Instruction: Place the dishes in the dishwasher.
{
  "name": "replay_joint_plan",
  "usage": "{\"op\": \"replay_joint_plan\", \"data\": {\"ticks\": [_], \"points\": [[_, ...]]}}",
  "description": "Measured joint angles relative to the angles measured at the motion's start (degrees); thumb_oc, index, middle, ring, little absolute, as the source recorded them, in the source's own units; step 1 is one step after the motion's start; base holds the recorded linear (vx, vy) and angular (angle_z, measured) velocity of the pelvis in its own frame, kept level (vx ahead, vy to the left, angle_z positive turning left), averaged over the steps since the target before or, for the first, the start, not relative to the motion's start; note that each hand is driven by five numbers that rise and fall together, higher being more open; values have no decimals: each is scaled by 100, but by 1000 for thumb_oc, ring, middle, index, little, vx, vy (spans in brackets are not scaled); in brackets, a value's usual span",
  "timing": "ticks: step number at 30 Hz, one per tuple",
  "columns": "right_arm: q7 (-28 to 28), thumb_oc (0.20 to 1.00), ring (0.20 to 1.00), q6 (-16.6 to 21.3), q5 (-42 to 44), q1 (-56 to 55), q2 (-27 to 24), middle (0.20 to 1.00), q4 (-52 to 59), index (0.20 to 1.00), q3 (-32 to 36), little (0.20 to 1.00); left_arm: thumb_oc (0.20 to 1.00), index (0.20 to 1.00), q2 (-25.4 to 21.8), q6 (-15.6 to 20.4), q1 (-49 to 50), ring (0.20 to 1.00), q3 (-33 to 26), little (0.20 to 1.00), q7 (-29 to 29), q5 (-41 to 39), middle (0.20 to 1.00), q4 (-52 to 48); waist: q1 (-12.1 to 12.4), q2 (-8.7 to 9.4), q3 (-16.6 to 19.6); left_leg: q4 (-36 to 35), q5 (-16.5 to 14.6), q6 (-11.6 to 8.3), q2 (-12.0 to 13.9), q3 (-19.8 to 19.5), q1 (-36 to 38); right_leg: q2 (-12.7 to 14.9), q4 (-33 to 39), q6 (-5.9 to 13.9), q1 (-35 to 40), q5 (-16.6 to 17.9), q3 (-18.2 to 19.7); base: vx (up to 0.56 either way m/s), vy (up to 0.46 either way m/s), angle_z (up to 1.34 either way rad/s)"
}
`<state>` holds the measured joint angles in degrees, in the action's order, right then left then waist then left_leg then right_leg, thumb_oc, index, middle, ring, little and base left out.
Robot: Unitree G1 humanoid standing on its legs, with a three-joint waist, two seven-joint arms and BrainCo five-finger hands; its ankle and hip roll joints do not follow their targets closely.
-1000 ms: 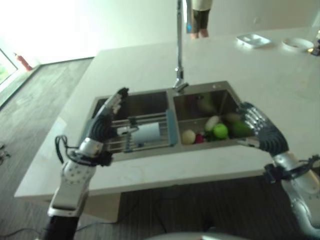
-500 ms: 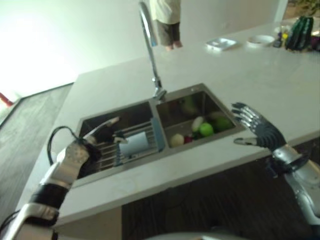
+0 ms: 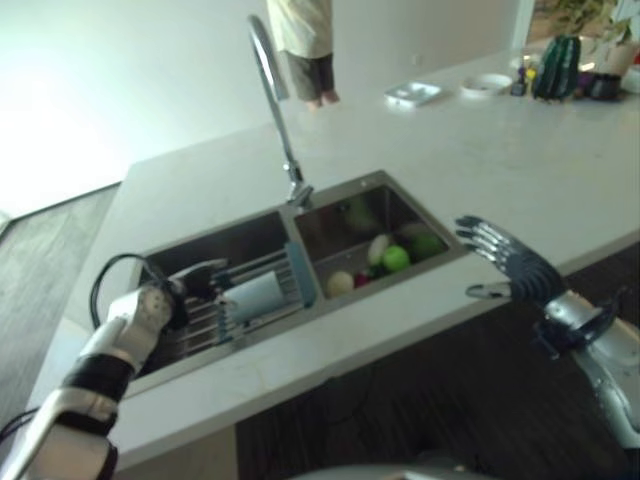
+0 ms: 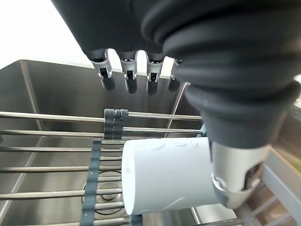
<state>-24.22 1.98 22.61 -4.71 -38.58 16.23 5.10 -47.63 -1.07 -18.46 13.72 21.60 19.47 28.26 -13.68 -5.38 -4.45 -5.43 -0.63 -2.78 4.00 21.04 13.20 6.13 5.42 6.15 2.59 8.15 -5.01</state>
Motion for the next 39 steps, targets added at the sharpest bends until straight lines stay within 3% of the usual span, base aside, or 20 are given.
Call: {"op": "replay_joint_plan", "data": {"ticks": [8, 16, 26, 39], "points": [[-65, 1000, 1000, -1, -4, -3, 1, 1000, -6, 1000, 0, 1000, 1000, 1000, 11, 0, 6, 1000, 207, 1000, 59, 650, 1000, 220, -16, 202, 115, 0, 1, 1, -3, 14, 9, -7, 0, -2, 12, 3, 22, 9, 2, 0], [-114, 1000, 1000, -1, -5, -7, 1, 1000, -6, 1000, 3, 1000, 1000, 1000, 20, -1, 1, 1000, 208, 1000, 50, 826, 1000, 487, -27, 220, 126, -1, -40, 1, 4, 143, 95, -37, 0, 3, 4, 7, 139, 16, 6, -8], [-146, 1000, 1000, -2, -7, -18, 23, 1000, -7, 1000, 5, 1000, 1000, 1000, 86, 114, -39, 1000, 217, 1000, -7, 1098, 1000, 1085, -282, 229, 145, -1, -41, 2, -8, 180, 111, -65, -2, -5, 23, 14, 194, 29, 7, -2], [-163, 1000, 1000, -22, -13, -62, 24, 1000, -5, 1000, 6, 1000, 1000, 1000, 226, 138, -192, 1000, 218, 1000, -120, 1110, 1000, 1687, -351, 216, 153, -2, -78, 0, -14, 310, 187, -71, -3, 6, 20, 28, 316, 15, -1, -5]]}}
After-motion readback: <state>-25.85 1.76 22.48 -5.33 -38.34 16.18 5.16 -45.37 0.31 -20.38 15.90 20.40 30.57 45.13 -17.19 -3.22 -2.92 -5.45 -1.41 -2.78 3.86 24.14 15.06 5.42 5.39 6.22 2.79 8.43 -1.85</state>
